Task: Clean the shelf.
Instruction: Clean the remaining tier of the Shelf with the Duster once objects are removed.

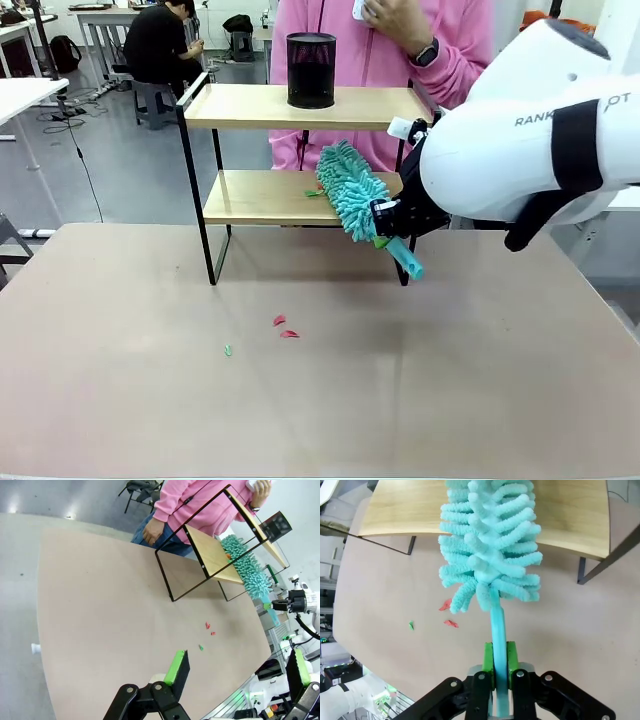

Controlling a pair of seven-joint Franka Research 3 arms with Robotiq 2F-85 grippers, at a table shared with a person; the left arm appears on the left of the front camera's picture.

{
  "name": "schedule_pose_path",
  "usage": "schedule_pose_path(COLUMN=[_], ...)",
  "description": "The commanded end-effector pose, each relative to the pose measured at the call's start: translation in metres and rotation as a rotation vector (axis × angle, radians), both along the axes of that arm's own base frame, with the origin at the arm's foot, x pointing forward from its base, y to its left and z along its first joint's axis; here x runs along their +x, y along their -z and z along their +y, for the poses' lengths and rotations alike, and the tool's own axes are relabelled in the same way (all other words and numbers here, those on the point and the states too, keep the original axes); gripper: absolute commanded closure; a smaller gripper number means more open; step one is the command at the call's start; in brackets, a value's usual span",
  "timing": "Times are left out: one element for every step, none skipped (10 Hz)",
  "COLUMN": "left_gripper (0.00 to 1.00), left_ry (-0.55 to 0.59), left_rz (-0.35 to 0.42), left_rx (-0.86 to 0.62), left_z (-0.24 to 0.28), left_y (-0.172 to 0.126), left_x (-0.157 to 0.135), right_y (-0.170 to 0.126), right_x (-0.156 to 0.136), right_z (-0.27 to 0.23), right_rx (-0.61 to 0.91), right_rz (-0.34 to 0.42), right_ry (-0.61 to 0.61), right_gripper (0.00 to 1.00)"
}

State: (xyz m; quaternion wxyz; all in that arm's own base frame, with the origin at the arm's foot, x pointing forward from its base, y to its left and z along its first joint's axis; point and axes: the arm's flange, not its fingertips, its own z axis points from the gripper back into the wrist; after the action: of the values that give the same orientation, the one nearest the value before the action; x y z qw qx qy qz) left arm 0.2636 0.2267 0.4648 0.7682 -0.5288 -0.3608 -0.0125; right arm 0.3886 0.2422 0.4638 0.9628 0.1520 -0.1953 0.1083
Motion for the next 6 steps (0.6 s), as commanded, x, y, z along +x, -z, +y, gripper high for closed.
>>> schedule_pose_path(left_gripper=[0.0,0.0,0.0,0.0,0.0,0.0], left_ry=[0.001,0.001,0.001,0.001,0.001,0.001], left_rz=[-0.026,-0.026,-0.026,-0.026,-0.026,-0.026], left_rx=[-0.009,-0.009,-0.009,-0.009,-0.009,-0.009], left_z=[0.0,0.0,0.0,0.0,0.0,0.0], left_y=[-0.001,-0.001,-0.001,-0.001,-0.001,-0.001], left_x=[0.001,0.001,0.001,0.001,0.001,0.001], right_y=[-0.004,-0.006,-0.008,-0.008,-0.007,-0.006], right_x=[0.011,0.011,0.01,0.006,0.003,-0.004], right_z=[0.003,0.0,-0.003,-0.007,-0.009,-0.012], right_rx=[0.014,0.035,0.051,0.063,0.041,0.028], right_rz=[0.033,0.044,0.078,0.117,0.138,0.169], right_ry=[-0.111,-0.165,-0.205,-0.295,-0.372,-0.501], right_gripper=[0.88,0.88,0.88,0.88,0.88,0.88])
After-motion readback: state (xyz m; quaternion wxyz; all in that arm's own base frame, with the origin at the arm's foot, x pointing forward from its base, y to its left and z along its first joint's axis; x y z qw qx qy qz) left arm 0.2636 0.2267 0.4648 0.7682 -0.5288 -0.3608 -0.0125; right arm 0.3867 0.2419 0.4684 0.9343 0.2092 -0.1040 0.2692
